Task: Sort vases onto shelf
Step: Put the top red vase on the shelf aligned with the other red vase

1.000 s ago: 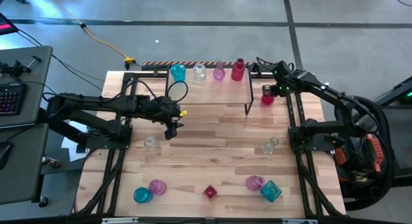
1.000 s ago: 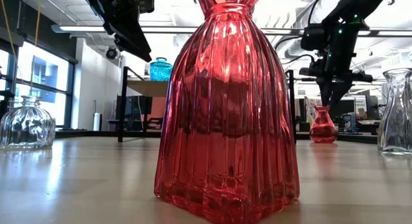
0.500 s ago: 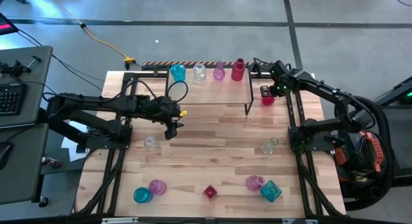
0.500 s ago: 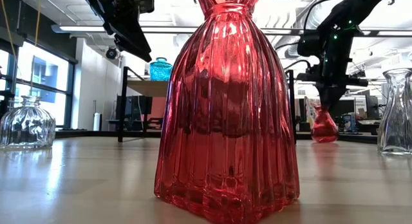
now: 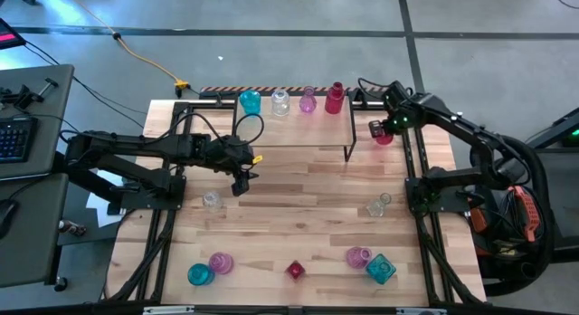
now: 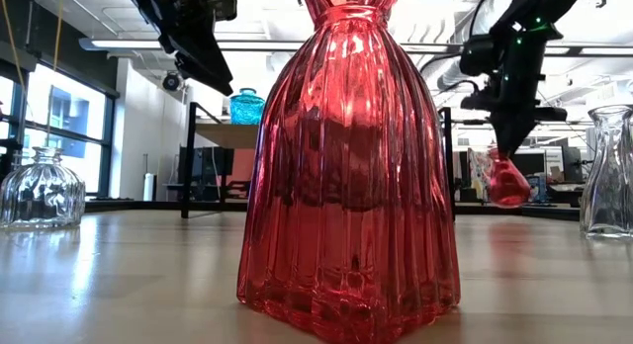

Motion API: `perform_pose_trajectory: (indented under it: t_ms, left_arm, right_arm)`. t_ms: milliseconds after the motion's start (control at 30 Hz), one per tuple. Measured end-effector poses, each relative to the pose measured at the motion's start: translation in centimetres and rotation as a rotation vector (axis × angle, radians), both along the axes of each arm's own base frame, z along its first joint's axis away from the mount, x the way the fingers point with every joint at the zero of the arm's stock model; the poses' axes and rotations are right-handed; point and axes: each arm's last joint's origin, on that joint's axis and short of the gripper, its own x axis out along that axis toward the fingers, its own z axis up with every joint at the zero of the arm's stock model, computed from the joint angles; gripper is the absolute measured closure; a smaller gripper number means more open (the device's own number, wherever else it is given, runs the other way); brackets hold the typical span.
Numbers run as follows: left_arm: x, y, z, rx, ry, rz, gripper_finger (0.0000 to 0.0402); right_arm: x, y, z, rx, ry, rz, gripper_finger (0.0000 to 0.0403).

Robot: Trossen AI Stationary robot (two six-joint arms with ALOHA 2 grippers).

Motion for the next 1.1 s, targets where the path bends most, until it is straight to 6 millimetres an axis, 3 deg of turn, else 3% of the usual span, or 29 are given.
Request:
perform_pose_trajectory:
  t_ms: [267, 633, 900, 1100]
  left_arm:
    - [0.0, 0.0, 0.0, -0.012, -0.003, 0.013, 0.0209]
    - [0.0, 0.0, 0.0, -0.029, -0.006, 0.033, 0.0209]
    - [0.0, 0.0, 0.0, -0.032, -0.006, 0.035, 0.0209]
    - [0.0, 0.0, 0.0, -0.046, -0.009, 0.051, 0.0209]
  right_arm:
    - [0.1, 0.2, 4.3, 0.022, -0.027, 0.088, 0.0402]
    - [-1.1, 2.1, 15.1, -0.172, -0.197, 0.141, 0.0402]
    - [-1.0, 2.8, 17.8, -0.189, -0.355, 0.194, 0.0403]
    - [-0.2, 3.0, 17.7, -0.171, -0.372, 0.21, 0.0403]
